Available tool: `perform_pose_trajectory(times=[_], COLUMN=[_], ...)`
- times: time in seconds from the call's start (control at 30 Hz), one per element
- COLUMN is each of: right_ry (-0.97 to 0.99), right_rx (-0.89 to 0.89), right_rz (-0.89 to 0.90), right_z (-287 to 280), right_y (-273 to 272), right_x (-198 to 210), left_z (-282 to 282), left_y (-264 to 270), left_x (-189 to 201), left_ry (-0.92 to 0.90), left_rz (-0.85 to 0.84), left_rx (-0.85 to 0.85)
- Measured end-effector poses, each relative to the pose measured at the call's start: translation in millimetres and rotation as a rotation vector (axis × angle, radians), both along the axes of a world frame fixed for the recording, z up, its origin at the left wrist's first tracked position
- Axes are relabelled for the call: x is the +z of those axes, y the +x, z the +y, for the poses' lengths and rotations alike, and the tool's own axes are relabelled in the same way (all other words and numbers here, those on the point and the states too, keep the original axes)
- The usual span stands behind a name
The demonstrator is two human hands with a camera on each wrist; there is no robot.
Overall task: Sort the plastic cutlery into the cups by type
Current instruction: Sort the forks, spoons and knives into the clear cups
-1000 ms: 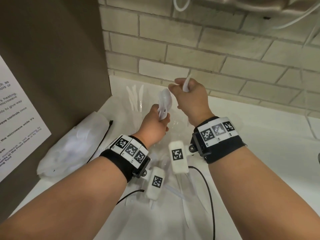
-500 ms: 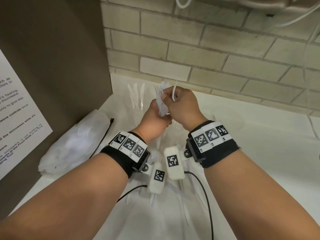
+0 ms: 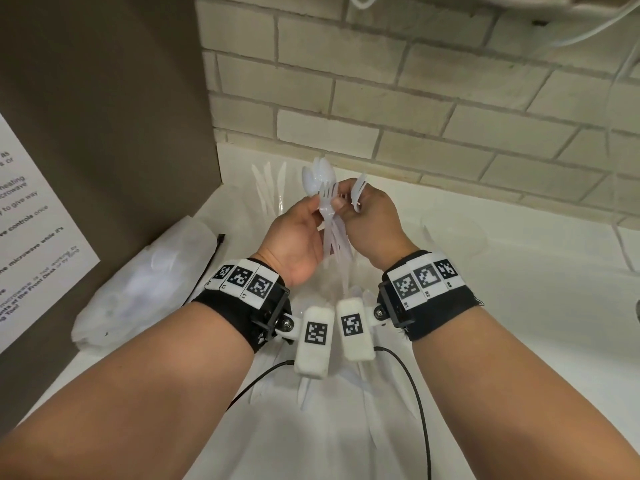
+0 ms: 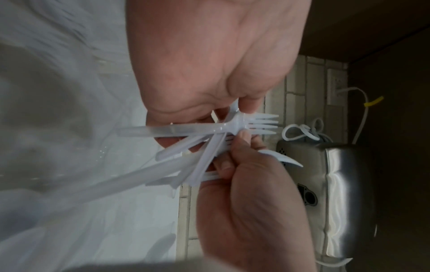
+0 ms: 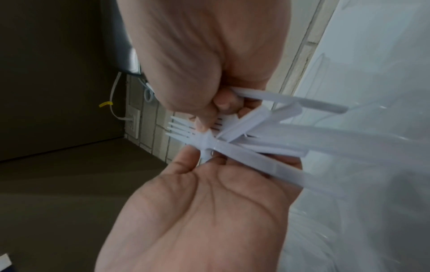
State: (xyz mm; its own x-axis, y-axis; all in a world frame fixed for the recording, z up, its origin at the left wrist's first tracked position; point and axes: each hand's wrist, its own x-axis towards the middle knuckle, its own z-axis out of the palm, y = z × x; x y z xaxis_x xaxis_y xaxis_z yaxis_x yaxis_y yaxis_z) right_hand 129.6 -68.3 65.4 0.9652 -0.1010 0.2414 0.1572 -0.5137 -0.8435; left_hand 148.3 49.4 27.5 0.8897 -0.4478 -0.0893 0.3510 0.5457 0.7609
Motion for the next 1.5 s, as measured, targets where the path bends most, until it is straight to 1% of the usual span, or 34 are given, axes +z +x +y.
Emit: perform_pose_trajectory(times=[0.07,0.13,0.23,0.33,0.5,0.57,0.6,0.73,0.8,0.87,0.93,1.0,1.07,1.17,1.23,1.33,1.43,1.5], right_ry=[0.016,0.076,0.146,0.119,0.135,0.117,0.138,0.325,0.367,0.372,0.332,0.23,0.163,0.083,0.007,-0.03,-0.046,-0.004], right_rx=[0.011,0.02,0.045,0.023,0.035,0.031,0.03,0.019,-0.011,-0.081,-0.163,-0.238,-0.264,-0.253,-0.23,-0.19,-0.171,-0.157], right_rz=[-0.003,-0.006,0.034,0.034,0.051,0.049,0.049,0.1,0.094,0.045,-0.027,-0.122,-0.242,-0.363,-0.378,-0.38,-0.376,-0.337], right_z=[-0.7,-2.9,-5.5,-7.5,-9.2,-12.7,-15.9,-33.1,-45.3,-60.0,-73.5,-81.9,-83.1,-80.1,-77.5,-70.9,-62.1,-56.5], right_y=[-1.6,-3.5,-7.5,-6.8,-10.0,-11.1,-11.3,-14.8,-16.1,-13.5,-8.1,-0.4,7.6,24.1,35.5,50.1,64.6,73.9], right_x=[0.4,2.1,6.3,5.1,4.6,7.2,8.8,23.1,33.7,45.3,54.8,59.8,60.6,54.0,45.6,33.9,26.7,20.9], left_z=[-0.1,-1.2,-1.9,-2.3,-4.6,-5.6,-6.1,-5.9,-5.8,-6.0,-5.8,-6.1,-7.0,-10.4,-11.1,-8.5,-3.5,-1.0], left_y=[-1.3,-3.0,-4.2,-3.2,-8.2,-10.3,-10.7,-12.9,-13.9,-13.8,-13.2,-13.5,-15.4,-18.8,-19.8,-17.7,-13.6,-11.4], left_x=[3.7,7.0,8.2,5.0,9.2,9.8,9.6,9.5,8.8,6.0,3.2,2.1,2.6,2.5,0.2,-6.7,-12.7,-14.9], left_ry=[-0.025,-0.04,-0.032,0.017,0.017,0.074,0.119,0.274,0.306,0.303,0.273,0.285,0.349,0.522,0.638,0.679,0.63,0.568], left_rz=[0.006,-0.003,0.026,0.058,0.003,-0.036,-0.052,-0.075,-0.081,-0.077,-0.064,-0.076,-0.119,-0.273,-0.373,-0.451,-0.391,-0.339], left_rx=[-0.039,-0.07,-0.019,0.043,0.062,0.076,0.09,0.14,0.146,0.142,0.118,0.096,0.082,0.094,0.117,0.139,0.169,0.176])
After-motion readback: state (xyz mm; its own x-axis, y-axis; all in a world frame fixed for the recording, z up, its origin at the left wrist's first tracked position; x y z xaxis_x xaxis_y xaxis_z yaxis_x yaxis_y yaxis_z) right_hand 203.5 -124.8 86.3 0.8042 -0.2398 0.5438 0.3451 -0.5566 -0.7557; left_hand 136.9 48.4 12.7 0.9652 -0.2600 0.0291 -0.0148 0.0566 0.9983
